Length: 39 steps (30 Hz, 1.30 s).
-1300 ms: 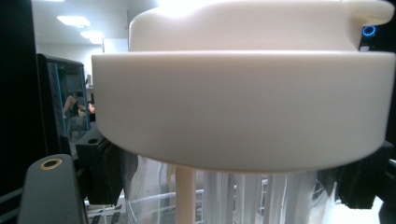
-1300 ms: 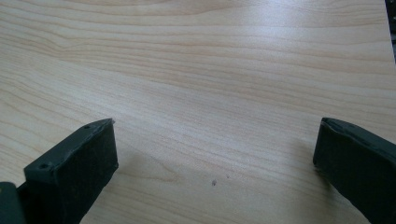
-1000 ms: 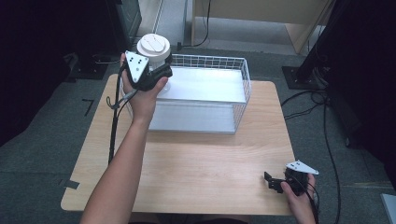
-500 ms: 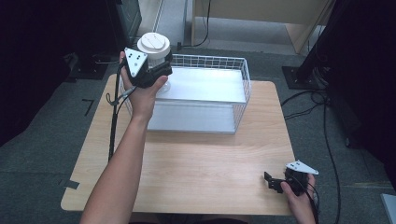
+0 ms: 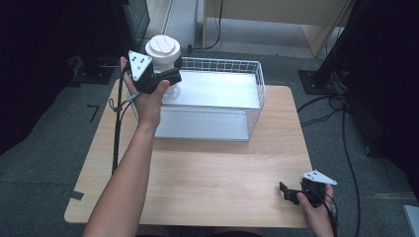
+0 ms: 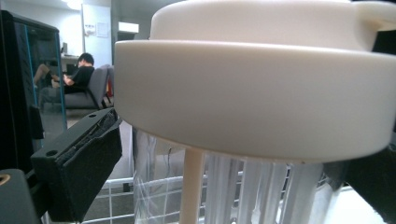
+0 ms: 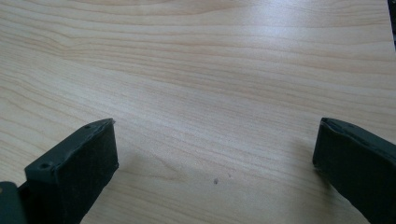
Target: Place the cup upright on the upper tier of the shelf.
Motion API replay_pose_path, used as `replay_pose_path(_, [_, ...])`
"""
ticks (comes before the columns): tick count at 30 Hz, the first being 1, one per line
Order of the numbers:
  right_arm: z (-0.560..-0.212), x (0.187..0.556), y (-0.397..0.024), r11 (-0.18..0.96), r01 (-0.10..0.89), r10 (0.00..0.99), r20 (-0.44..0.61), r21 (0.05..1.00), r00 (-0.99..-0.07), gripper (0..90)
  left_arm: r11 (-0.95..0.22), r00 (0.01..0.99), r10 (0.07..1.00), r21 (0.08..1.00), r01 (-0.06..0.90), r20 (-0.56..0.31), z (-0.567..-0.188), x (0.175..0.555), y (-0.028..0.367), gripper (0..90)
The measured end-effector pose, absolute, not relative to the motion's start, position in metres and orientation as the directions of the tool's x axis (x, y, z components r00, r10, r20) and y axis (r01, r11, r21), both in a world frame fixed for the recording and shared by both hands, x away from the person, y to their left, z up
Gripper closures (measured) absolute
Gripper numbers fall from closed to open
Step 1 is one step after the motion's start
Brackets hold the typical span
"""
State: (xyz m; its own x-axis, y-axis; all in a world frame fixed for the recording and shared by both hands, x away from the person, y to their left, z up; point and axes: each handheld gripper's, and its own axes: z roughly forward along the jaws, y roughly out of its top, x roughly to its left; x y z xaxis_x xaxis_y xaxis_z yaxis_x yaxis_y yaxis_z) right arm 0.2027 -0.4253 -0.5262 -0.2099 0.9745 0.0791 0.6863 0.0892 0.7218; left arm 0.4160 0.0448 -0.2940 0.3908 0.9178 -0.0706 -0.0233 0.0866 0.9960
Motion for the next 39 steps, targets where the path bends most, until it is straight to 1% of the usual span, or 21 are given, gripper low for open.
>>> replay_pose_path(3, [-0.526, 0.203, -0.425, 0.090, 0.686, 0.975, 0.078, 0.722, -0.210, 0.0, 0.094, 0.396, 0.915, 0.995, -0.028, -0.076, -0.293, 0.415, 0.045, 0.0])
replay_pose_path(7, [-0.526, 0.203, -0.425, 0.089, 0.686, 0.975, 0.079, 0.722, -0.210, 0.0, 0.082, 0.393, 0.918, 0.996, -0.039, -0.060, -0.291, 0.413, 0.043, 0.0])
replay_pose_path(9, [-0.526, 0.203, -0.425, 0.088, 0.686, 0.974, 0.080, 0.722, -0.210, 0.0, 0.084, 0.399, 0.915, 0.996, -0.031, -0.065, -0.291, 0.412, 0.043, 0.0])
replay_pose_path(17, [-0.526, 0.203, -0.426, 0.088, 0.686, 0.974, 0.082, 0.723, -0.211, 0.0, 0.085, 0.394, 0.917, 0.996, -0.034, -0.065, -0.299, 0.403, 0.049, 0.0])
replay_pose_path(29, [-0.526, 0.203, -0.425, 0.102, 0.687, 0.974, 0.067, 0.720, -0.215, 0.0, 0.101, 0.404, 0.912, 0.993, -0.056, -0.070, -0.319, 0.373, 0.064, 0.0])
replay_pose_path(37, [-0.526, 0.203, -0.425, 0.103, 0.686, 0.974, 0.066, 0.720, -0.216, 0.0, 0.080, 0.403, 0.914, 0.992, -0.100, -0.033, -0.331, 0.342, 0.077, 0.0])
replay_pose_path(39, [-0.526, 0.203, -0.425, 0.103, 0.686, 0.975, 0.065, 0.720, -0.215, 0.0, 0.103, 0.402, 0.914, 0.989, -0.104, -0.053, -0.334, 0.335, 0.084, 0.0])
